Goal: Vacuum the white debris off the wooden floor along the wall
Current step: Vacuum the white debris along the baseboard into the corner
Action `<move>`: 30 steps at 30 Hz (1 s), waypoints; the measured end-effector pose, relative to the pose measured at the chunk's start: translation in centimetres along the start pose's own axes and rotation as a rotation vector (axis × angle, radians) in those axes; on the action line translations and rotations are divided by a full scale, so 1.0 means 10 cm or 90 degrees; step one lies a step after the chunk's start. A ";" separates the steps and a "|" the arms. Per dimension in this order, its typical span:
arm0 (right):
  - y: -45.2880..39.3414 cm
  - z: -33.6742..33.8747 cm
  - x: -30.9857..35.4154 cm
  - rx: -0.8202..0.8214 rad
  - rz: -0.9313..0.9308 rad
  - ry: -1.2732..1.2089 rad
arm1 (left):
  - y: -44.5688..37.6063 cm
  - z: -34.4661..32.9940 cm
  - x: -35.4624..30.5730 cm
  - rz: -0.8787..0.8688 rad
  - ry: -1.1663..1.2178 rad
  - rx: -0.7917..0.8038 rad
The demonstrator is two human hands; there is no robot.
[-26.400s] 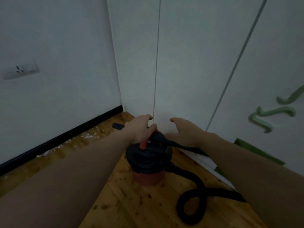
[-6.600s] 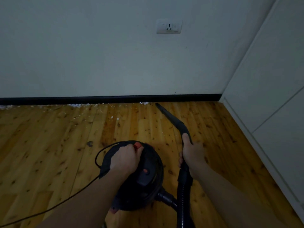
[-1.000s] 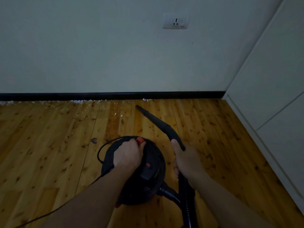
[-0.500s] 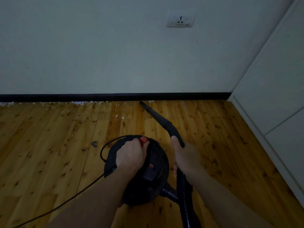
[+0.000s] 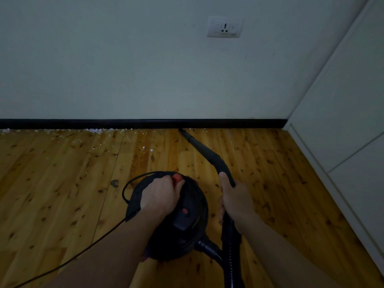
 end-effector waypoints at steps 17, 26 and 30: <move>0.00 0.26 -0.08 -0.047 -0.005 0.007 | -0.01 -0.02 0.02 -0.003 -0.012 -0.007; 0.05 0.33 -0.12 -0.055 -0.030 -0.012 | -0.07 0.01 0.08 -0.043 -0.042 0.007; 0.10 0.39 -0.09 -0.063 -0.033 -0.016 | -0.09 0.01 0.04 -0.052 -0.057 0.002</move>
Point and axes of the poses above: each hand's wrist, its own y-axis away from the middle knuckle, its own z-axis out of the back of the hand, x = y × z, the point moved 6 cm from there along -y, towards the middle knuckle, and after that the axes turned 4 degrees about -z, right-handed, at the moved point
